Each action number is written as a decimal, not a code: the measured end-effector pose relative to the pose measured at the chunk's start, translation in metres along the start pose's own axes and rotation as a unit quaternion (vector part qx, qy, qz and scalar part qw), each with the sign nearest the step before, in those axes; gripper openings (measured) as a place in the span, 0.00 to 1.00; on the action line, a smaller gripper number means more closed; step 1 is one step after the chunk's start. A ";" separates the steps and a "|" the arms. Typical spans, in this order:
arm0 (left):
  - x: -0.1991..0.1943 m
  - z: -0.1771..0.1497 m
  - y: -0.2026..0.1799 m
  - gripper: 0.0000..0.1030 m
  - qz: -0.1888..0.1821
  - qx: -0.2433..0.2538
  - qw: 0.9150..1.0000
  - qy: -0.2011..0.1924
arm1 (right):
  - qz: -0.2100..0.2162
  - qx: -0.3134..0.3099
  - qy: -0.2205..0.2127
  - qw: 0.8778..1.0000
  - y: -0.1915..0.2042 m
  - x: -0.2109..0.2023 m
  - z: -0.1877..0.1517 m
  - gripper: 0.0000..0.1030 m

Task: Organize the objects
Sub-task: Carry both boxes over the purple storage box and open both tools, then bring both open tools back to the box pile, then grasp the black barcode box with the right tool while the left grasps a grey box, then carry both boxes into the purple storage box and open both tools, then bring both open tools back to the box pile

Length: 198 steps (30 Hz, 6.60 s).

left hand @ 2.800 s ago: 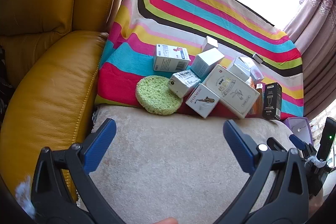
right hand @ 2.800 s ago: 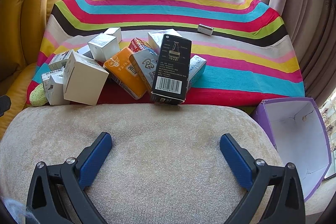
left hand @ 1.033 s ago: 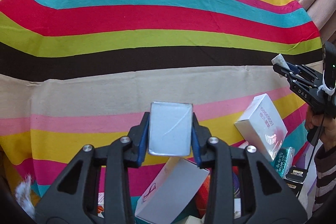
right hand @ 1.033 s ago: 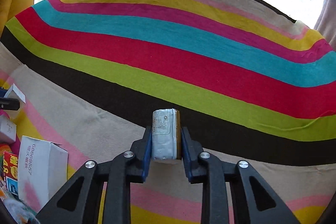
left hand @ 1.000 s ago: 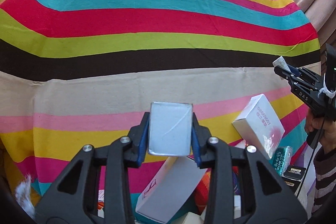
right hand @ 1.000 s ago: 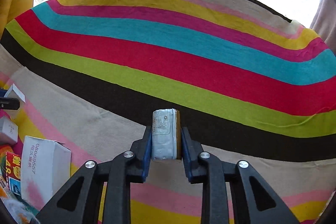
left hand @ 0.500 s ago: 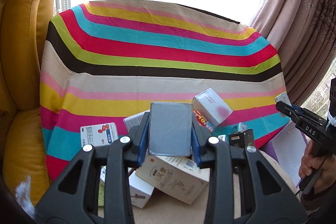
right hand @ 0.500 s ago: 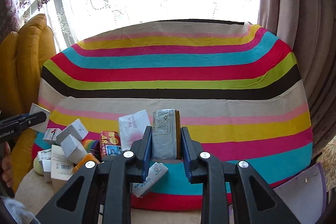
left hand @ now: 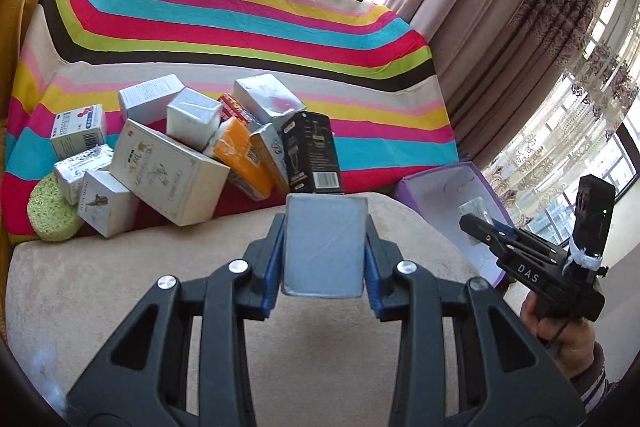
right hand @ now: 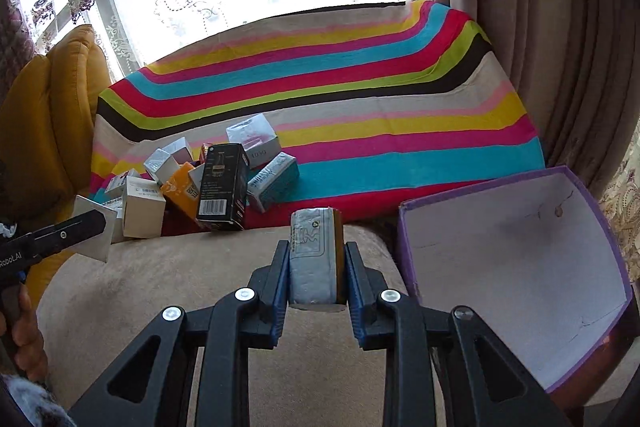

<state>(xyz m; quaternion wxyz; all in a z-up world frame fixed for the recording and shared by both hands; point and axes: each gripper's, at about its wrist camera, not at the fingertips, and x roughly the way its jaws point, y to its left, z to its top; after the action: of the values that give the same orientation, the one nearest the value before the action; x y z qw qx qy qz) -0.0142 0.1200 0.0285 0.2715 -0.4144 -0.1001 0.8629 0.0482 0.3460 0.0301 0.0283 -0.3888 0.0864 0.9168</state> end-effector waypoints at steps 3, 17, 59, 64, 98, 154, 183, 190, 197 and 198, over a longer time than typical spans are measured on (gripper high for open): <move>0.018 0.003 -0.033 0.38 -0.023 0.022 0.999 0.019 | -0.038 0.012 -0.001 0.999 -0.029 -0.009 -0.016 0.26; 0.106 0.025 -0.192 0.75 -0.119 0.131 0.983 0.040 | -0.150 0.119 -0.054 0.980 -0.123 -0.036 -0.026 0.57; -0.073 -0.008 0.136 0.78 0.154 -0.066 0.984 -0.058 | 0.050 -0.090 0.044 0.994 0.104 0.085 0.044 0.73; -0.069 -0.003 0.152 0.80 0.172 -0.075 0.981 -0.040 | 0.048 -0.091 0.057 0.993 0.110 0.098 0.049 0.73; 0.090 0.085 0.095 0.51 0.138 0.057 0.986 0.080 | 0.030 -0.093 0.078 0.992 0.119 0.140 0.054 0.40; 0.048 0.000 -0.059 0.50 -0.002 0.055 0.998 -0.027 | -0.056 0.038 -0.008 0.998 -0.017 0.014 0.000 0.39; 0.097 0.023 -0.106 0.77 -0.045 0.039 0.998 0.005 | -0.121 0.116 -0.038 0.985 -0.098 -0.017 0.002 0.72; 0.063 0.029 -0.054 0.81 -0.021 0.008 1.000 -0.018 | -0.097 0.088 -0.030 0.991 -0.063 -0.007 0.010 0.76; 0.023 0.028 0.012 0.86 0.037 -0.046 0.997 -0.046 | -0.077 0.063 -0.013 0.995 -0.034 0.009 0.014 0.77; 0.020 0.027 0.021 0.86 0.052 -0.052 0.996 -0.043 | -0.074 0.062 -0.010 0.995 -0.031 0.012 0.014 0.77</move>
<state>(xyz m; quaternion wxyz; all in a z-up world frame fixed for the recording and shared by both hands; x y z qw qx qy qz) -0.0531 0.1149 0.0240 0.1998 -0.3950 -0.1345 0.8865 0.0337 0.3785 0.0272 0.1208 -0.3829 0.1135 0.9088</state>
